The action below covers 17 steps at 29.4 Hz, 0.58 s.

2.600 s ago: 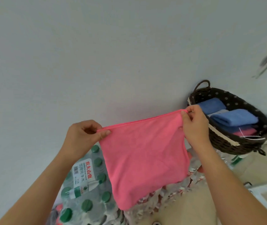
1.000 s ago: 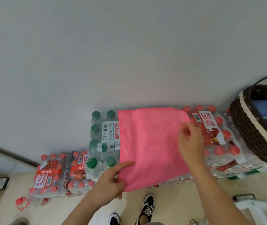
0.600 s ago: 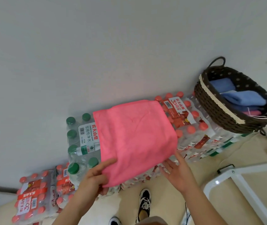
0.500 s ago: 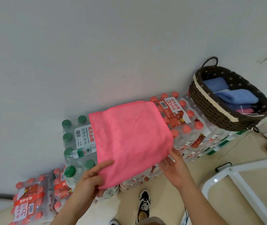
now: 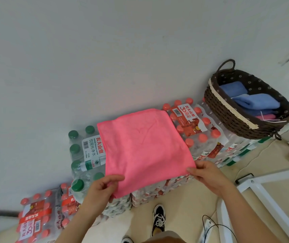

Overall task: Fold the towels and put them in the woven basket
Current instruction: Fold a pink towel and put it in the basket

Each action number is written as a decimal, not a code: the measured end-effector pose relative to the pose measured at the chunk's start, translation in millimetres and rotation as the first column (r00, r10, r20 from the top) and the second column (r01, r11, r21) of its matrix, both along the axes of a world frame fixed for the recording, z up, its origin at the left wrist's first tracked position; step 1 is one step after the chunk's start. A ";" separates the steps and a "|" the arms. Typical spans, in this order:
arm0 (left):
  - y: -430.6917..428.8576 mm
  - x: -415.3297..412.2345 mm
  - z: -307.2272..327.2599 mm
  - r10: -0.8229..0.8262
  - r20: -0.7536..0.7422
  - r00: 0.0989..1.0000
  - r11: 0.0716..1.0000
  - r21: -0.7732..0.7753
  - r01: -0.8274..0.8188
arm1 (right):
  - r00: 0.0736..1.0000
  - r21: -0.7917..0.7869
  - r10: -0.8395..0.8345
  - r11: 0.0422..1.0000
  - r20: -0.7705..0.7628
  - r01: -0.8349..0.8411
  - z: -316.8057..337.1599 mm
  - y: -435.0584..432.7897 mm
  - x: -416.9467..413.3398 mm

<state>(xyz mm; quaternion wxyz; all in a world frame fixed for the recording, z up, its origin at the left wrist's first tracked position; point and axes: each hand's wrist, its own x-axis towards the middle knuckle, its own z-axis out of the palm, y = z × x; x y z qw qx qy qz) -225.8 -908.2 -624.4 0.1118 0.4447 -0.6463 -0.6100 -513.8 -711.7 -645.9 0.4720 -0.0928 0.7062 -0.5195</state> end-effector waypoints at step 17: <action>19.9 24.8 2.2 0.118 -0.265 0.957 0.844 0.535 0.044 | 0.886 -0.195 -0.374 0.880 0.274 0.433 31.2 17.2 6.6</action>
